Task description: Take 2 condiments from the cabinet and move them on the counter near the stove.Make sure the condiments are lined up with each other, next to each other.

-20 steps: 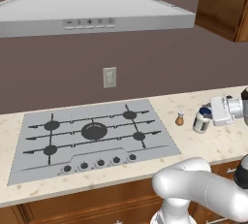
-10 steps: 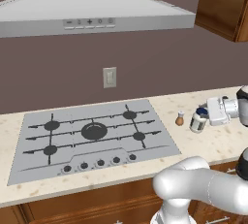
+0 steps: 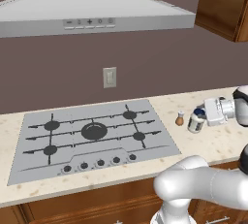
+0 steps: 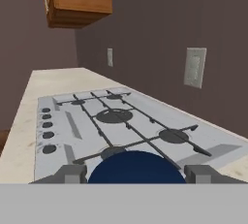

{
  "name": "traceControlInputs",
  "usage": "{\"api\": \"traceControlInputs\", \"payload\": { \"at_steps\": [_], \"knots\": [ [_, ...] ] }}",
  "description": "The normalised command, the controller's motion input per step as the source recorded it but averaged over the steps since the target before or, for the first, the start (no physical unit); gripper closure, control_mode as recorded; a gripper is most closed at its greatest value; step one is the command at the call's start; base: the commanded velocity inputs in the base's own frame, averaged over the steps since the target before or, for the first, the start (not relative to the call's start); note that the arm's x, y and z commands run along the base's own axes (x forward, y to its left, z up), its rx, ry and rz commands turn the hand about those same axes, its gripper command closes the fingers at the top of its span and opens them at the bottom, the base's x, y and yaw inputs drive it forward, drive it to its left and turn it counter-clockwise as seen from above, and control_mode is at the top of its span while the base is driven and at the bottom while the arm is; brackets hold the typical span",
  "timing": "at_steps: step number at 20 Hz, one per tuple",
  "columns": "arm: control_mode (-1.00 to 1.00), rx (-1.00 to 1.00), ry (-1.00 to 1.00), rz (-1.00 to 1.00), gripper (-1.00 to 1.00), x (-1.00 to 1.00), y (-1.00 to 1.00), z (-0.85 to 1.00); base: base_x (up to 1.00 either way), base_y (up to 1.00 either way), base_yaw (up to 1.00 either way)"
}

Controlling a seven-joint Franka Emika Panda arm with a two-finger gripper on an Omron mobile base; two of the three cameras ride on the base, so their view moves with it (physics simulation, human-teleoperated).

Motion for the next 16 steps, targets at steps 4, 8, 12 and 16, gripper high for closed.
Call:
{"api": "traceControlInputs", "payload": {
  "at_steps": [4,8,12,16],
  "knots": [
    [-1.0,0.0,0.0,0.0,1.0,0.13,0.0,-0.1,0.0,0.0,0.0],
    [-1.0,0.0,0.0,0.0,1.0,0.12,0.0,-0.1,0.0,0.0,0.0],
    [-1.0,0.0,0.0,0.0,1.0,0.14,0.0,-0.13,0.0,0.0,0.0],
    [-1.0,0.0,0.0,0.0,1.0,0.19,-0.01,-0.15,0.0,0.0,0.0]
  ]
}}
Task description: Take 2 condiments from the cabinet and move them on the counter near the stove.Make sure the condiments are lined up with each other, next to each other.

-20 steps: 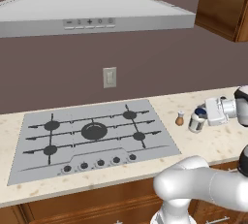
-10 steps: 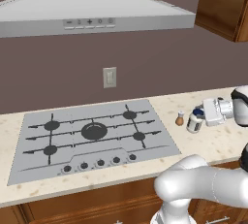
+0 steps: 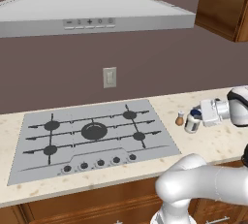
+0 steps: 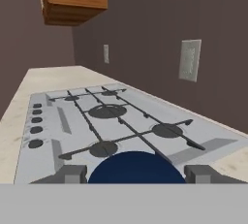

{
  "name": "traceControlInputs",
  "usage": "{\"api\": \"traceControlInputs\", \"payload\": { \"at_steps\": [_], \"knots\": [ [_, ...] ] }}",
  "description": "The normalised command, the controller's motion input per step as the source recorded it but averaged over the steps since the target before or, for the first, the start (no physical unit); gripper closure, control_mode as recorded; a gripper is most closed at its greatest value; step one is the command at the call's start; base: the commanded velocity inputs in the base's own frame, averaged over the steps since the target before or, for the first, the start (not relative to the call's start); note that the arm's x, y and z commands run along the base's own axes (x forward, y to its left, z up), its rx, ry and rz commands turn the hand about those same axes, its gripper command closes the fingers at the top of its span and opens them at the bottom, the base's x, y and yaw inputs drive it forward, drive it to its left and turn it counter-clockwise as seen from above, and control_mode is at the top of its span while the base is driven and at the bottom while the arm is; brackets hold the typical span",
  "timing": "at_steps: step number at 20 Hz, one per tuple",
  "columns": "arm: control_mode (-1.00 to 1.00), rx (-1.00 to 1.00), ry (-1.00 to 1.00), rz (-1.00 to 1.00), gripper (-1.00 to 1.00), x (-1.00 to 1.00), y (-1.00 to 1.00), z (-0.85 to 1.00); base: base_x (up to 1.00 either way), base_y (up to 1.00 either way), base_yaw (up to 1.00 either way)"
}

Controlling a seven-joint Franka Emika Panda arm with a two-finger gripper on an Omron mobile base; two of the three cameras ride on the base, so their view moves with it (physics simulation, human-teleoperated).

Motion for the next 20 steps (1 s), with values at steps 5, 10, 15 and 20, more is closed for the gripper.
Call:
{"api": "traceControlInputs", "payload": {
  "at_steps": [5,10,15,20],
  "knots": [
    [-1.0,0.0,0.0,0.0,1.0,0.18,-0.05,-0.1,0.0,0.0,0.0],
    [-1.0,0.0,0.0,0.0,1.0,0.17,-0.16,-0.11,0.0,0.0,0.0],
    [-1.0,0.0,0.0,0.0,1.0,0.14,-0.16,-0.17,0.0,0.0,0.0],
    [-1.0,0.0,0.0,0.0,1.0,0.11,-0.1,-0.14,0.0,0.0,0.0]
  ]
}}
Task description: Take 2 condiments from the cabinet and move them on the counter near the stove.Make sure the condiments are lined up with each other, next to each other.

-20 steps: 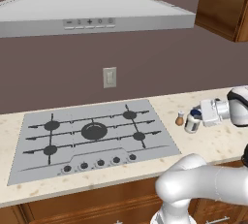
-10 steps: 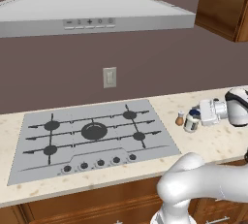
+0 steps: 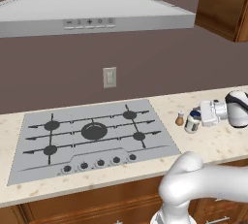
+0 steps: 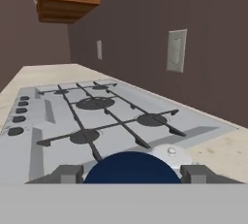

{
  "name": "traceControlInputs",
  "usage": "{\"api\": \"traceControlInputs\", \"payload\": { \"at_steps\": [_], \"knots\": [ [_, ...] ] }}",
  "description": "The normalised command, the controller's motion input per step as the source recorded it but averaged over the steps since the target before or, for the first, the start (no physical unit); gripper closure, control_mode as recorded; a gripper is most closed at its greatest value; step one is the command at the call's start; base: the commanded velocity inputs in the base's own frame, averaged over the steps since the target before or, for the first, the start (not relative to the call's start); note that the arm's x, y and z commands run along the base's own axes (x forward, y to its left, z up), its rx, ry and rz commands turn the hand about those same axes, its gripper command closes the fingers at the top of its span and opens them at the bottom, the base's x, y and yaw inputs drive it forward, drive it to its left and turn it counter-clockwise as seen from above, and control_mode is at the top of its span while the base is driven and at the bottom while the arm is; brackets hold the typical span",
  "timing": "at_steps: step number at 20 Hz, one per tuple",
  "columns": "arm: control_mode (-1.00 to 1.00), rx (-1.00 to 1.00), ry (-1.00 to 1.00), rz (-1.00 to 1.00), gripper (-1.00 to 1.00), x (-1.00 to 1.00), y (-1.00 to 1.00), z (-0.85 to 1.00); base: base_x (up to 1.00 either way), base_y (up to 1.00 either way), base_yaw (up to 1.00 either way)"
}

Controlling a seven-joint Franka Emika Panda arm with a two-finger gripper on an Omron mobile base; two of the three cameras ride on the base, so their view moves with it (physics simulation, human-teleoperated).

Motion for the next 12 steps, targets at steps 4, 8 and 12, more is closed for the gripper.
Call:
{"api": "traceControlInputs", "payload": {
  "at_steps": [4,8,12],
  "knots": [
    [-1.0,0.0,0.0,0.0,1.0,0.1,-0.01,-0.11,0.0,0.0,0.0],
    [-1.0,0.0,0.0,0.0,1.0,0.09,0.0,-0.11,0.0,0.0,0.0],
    [-1.0,0.0,0.0,0.0,1.0,0.0,0.0,-0.05,0.0,0.0,0.0]
  ]
}}
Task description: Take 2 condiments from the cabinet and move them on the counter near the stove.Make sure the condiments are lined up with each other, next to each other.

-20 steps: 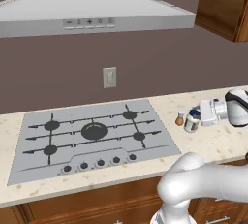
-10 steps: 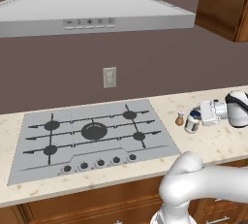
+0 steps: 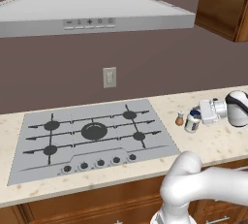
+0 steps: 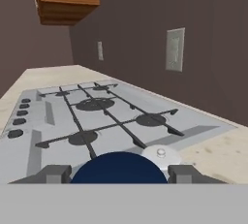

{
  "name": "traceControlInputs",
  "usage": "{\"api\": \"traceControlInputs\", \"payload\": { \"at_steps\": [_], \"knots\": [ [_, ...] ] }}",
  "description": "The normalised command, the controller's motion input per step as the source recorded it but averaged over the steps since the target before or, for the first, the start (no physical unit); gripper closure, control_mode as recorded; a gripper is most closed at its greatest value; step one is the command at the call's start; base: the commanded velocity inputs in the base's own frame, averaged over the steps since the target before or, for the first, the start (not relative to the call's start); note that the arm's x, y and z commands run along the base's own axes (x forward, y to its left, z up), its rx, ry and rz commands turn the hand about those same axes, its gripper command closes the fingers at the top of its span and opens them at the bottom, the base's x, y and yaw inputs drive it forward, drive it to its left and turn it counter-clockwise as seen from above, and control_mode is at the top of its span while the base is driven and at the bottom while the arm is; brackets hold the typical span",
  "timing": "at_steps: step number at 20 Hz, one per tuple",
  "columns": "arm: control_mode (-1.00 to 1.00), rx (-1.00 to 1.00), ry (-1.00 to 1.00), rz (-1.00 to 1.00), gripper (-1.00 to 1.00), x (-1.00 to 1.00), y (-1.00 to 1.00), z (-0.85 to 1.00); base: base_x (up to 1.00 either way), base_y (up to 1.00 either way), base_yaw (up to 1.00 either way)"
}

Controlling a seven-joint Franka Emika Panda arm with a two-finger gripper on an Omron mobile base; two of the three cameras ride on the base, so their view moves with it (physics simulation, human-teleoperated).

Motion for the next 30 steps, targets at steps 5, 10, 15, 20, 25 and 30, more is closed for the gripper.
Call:
{"api": "traceControlInputs", "payload": {
  "at_steps": [5,10,15,20,25,30],
  "knots": [
    [-1.0,0.02,0.0,0.0,1.0,0.0,0.0,0.0,0.0,0.0,0.0],
    [-1.0,0.02,0.0,0.0,1.0,0.0,0.0,0.0,0.0,0.0,0.0],
    [-1.0,0.01,0.0,0.0,1.0,0.0,0.06,0.0,0.0,0.0,0.0],
    [-1.0,0.0,0.0,0.0,1.0,0.0,0.16,0.0,0.0,0.0,0.0],
    [-1.0,0.0,-0.01,0.0,1.0,0.06,0.16,0.0,0.0,0.0,0.0],
    [-1.0,0.0,-0.03,0.0,1.0,0.23,0.08,0.0,0.0,0.0,0.0]
  ]
}}
